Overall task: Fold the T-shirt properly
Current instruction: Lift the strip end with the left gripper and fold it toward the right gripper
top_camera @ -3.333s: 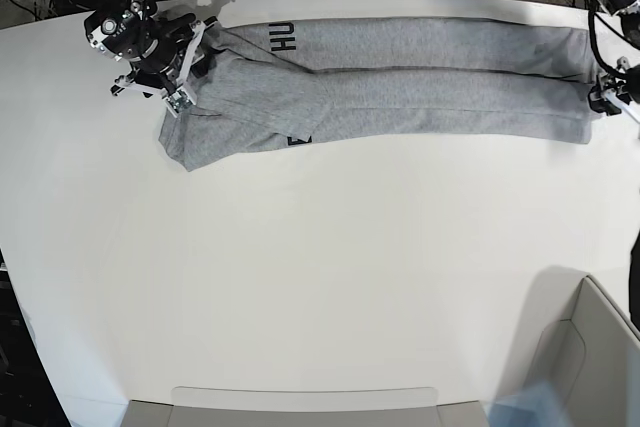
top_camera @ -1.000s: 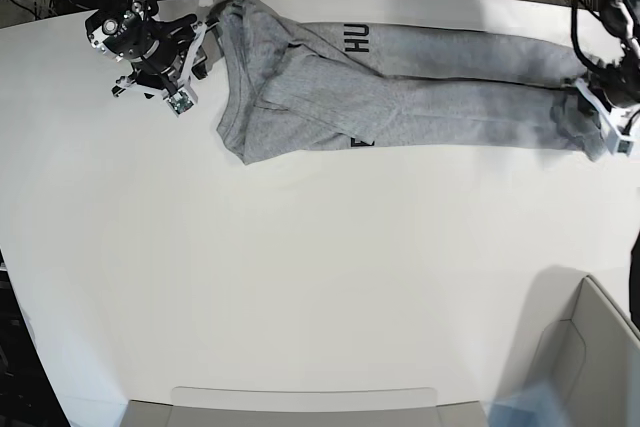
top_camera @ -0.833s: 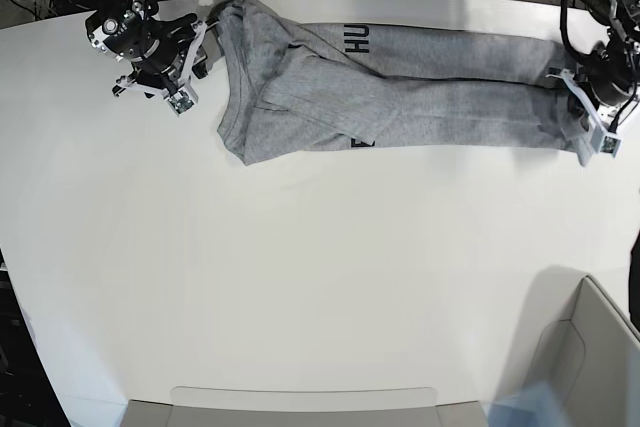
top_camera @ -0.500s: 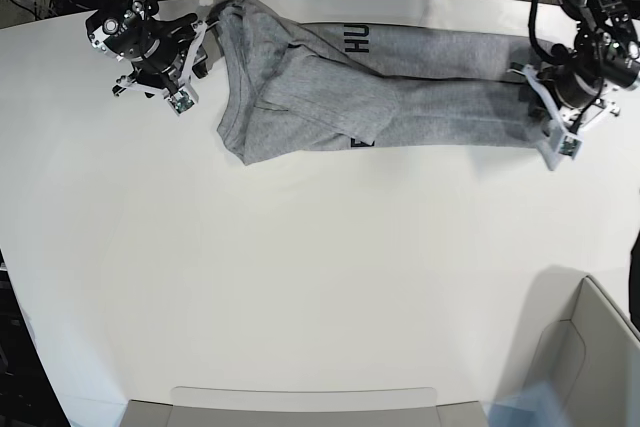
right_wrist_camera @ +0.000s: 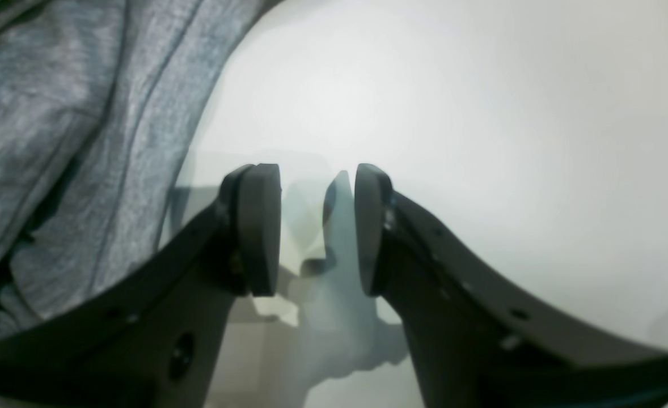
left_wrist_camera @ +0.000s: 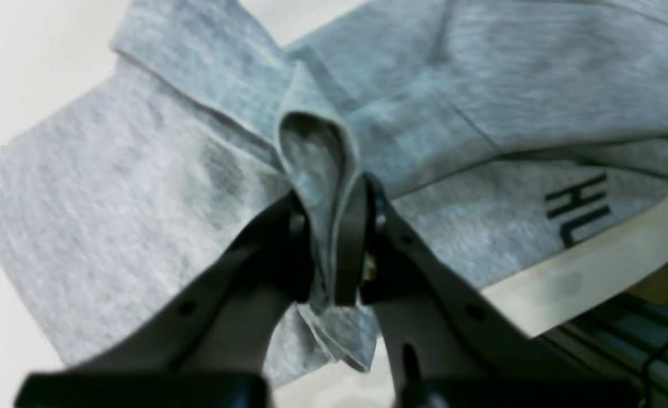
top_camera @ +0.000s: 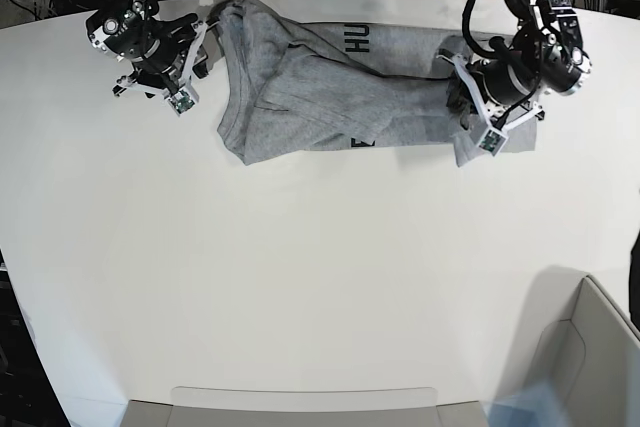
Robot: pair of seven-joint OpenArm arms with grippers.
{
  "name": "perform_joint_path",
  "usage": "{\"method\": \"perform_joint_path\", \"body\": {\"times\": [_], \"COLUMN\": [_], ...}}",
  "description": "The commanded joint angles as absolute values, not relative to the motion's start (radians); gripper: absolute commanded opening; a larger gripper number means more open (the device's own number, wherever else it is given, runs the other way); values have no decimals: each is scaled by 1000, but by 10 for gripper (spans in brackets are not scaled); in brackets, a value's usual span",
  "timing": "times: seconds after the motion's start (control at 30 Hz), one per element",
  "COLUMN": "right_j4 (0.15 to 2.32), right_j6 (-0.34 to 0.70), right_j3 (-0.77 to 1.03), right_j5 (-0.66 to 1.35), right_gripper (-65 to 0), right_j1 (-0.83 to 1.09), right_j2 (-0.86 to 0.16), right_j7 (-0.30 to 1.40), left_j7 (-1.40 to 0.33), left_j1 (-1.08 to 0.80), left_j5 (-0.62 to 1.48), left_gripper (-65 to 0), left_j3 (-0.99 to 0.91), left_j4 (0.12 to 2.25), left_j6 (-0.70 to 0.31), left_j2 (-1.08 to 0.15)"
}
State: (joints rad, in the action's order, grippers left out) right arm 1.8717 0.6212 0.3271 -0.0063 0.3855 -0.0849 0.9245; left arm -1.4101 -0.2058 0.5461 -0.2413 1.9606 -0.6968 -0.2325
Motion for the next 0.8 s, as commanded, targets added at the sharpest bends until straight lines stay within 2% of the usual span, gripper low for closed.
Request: {"method": "perform_joint_path", "body": {"times": [0.0,0.33,0.5,0.57,0.77], "right_j4": [1891,1891,1891,1891,1891], "right_j6": [625,625,625,625,625], "right_j3": [329,329,329,329,329], "right_j5": [-2,-2,-2,-2,2], "right_gripper": [-430,-430,-430,-430,-430], "right_j1": [381,380,380,380,378], "right_j2": [-90,-90,-90,-90,-88], "right_j7": [912,911,911,911,909], "left_j7": [-1396,-1396,-1396,-1396,-1396], "left_j1": [-200,-194,-194,-194,-194], "left_j5": [553,553,558,559,561], "left_gripper": [-650,-650,-429,-381,-403], "left_j3": [-242,-180,-182,-182,-183], "left_j4": [1974,1971,1975,1975,1977], "left_j6": [-698,-698,-698,-698,-698], "left_j2": [-243,-248,-245,-245,-245]}}
